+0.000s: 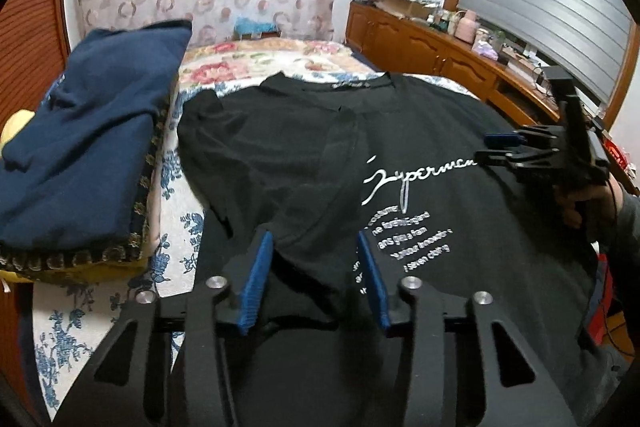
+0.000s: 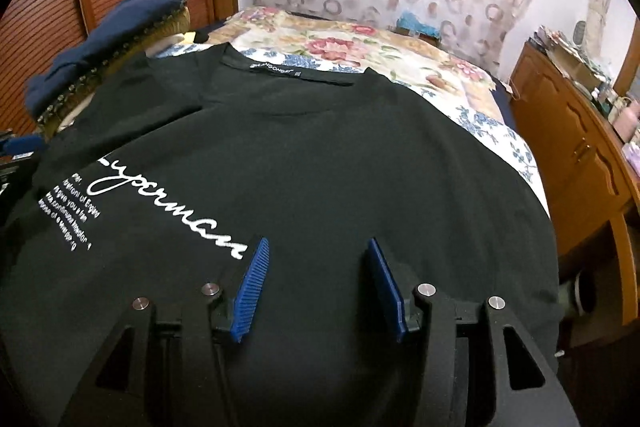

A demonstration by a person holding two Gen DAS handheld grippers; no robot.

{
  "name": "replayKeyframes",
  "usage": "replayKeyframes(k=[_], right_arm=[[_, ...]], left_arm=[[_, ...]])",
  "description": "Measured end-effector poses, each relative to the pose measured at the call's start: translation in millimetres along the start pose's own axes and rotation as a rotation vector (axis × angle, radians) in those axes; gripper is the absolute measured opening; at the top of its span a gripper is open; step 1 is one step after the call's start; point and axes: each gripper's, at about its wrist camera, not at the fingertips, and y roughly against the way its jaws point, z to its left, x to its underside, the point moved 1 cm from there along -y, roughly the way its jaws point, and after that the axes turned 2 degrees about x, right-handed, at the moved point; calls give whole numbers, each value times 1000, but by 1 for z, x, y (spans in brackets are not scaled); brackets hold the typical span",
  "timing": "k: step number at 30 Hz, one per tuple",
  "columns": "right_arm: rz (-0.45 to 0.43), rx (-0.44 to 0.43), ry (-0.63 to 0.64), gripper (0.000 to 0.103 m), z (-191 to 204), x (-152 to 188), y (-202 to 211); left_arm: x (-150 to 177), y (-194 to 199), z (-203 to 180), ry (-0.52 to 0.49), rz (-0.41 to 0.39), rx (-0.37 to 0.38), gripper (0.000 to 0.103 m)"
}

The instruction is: Fold small clothes

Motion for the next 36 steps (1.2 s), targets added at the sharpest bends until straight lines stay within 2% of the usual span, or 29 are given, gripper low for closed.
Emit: replayKeyframes(k=[1, 2, 11, 17, 19, 20, 23, 30, 36], right_arm=[[-4, -8, -8, 54, -1, 2, 1], [-8, -17, -19, 54, -2, 3, 1], [-13, -27, -37, 56, -5, 0, -4], [-12, -26, -38, 58, -8, -2, -3], [-12, -25, -39, 58, -8, -1, -3], [-12, -25, -38, 58, -9, -1, -3], [-12, -24, -38, 59, -11, -1, -2], [-12, -23, -38, 59, -12, 0, -2], [-13, -23, -37, 60, -13, 0, -2]], left_arm=[[0, -3, 1, 4, 8, -4, 31], [0, -5, 2, 6, 15, -11, 30], [4, -17, 15, 53, 63, -61, 30], [-2, -19, 11, 24, 61, -55, 30], [-4, -19, 5, -6, 61, -46, 28], [-5, -19, 2, -19, 60, -39, 16], [-8, -13, -4, -39, 29, -40, 7], [-14, 6, -27, -92, -23, 22, 6], [-11, 9, -52, -136, -22, 73, 6]])
